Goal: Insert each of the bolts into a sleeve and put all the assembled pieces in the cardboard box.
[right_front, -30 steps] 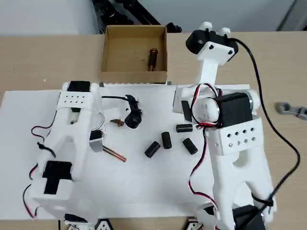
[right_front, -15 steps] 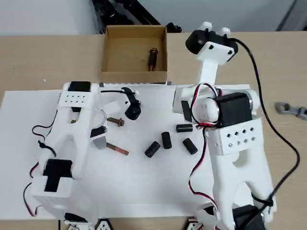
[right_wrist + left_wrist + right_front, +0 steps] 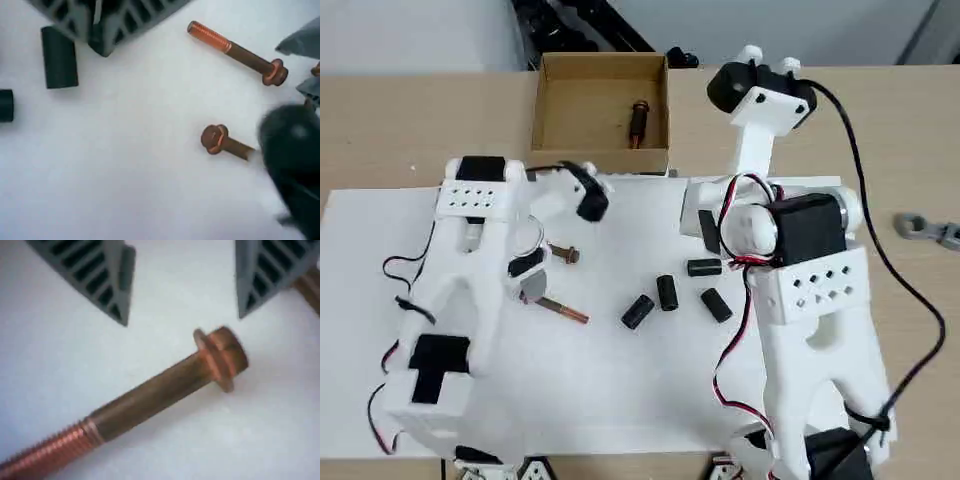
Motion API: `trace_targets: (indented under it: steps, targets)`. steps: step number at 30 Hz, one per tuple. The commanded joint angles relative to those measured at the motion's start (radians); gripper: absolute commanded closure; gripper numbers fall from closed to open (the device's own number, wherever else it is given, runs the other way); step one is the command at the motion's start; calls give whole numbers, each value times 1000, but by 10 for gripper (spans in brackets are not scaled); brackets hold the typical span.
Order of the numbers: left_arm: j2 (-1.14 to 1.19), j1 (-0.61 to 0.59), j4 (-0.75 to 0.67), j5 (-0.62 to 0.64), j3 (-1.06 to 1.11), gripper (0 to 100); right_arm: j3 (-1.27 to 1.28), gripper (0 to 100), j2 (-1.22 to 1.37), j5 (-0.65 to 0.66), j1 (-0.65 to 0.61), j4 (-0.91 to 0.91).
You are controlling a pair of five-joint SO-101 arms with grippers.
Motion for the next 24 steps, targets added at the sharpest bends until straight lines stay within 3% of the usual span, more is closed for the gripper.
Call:
trace_targets:
  steps: [1, 11, 13, 20, 24]
  targets:
    - [-124, 11, 29, 262, -44, 875, -5, 994, -28, -9, -7, -12]
    - [-143, -8, 5, 1422, 8, 877, -5, 994, -27, -9, -7, -12]
    - [-127, -2, 3, 1496, 12, 877, -5, 994, -27, -9, -7, -12]
    - [-3, 97, 9, 1516, 56, 878, -5, 994, -27, -9, -7, -12]
    - [94, 112, 3, 1617, 87, 878, -5, 994, -27, -9, -7, -12]
